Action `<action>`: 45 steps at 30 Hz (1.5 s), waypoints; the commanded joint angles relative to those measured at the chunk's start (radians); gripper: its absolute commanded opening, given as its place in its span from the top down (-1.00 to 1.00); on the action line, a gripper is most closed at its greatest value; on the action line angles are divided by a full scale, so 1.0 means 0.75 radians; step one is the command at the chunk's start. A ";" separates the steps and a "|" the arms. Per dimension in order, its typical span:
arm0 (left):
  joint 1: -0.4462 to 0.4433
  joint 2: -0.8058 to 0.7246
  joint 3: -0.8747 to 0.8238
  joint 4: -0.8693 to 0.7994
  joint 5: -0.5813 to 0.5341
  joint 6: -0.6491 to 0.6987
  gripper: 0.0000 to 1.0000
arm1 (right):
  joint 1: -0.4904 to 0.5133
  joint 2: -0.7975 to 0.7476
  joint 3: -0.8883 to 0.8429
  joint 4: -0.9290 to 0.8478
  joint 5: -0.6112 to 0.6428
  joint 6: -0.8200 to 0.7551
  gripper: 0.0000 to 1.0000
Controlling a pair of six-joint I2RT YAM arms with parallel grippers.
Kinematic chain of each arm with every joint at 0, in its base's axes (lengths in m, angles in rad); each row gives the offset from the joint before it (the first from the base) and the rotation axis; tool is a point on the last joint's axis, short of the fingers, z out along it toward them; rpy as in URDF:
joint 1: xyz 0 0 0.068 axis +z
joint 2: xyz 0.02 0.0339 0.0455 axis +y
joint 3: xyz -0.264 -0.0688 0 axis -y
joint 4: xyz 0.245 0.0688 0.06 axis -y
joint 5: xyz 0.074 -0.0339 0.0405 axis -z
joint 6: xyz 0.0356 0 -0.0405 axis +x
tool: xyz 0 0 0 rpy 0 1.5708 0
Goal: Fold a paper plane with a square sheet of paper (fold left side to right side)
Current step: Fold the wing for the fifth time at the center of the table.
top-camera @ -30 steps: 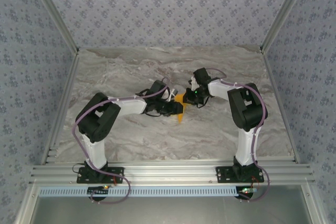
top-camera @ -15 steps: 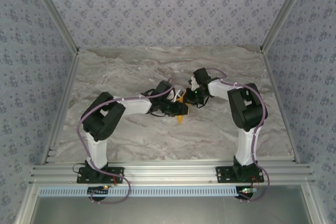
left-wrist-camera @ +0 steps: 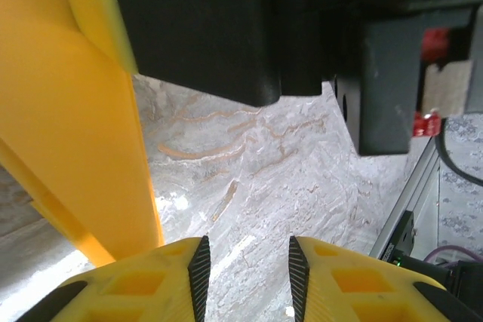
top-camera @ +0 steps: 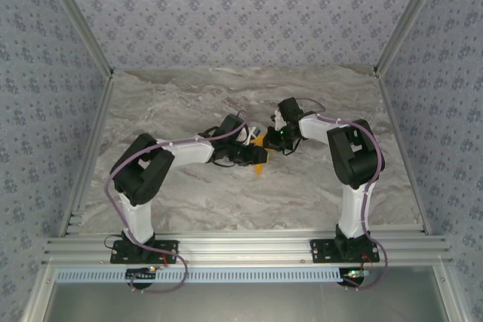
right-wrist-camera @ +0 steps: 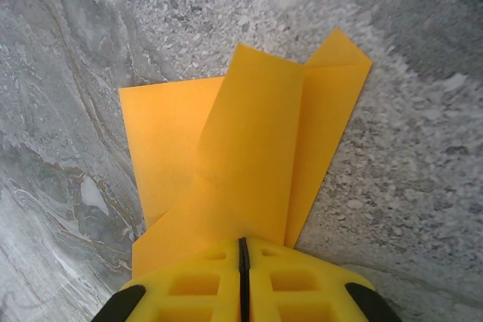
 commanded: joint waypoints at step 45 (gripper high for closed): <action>-0.055 0.189 0.063 0.032 0.043 0.013 0.30 | 0.029 0.106 0.002 -0.186 0.077 -0.023 0.78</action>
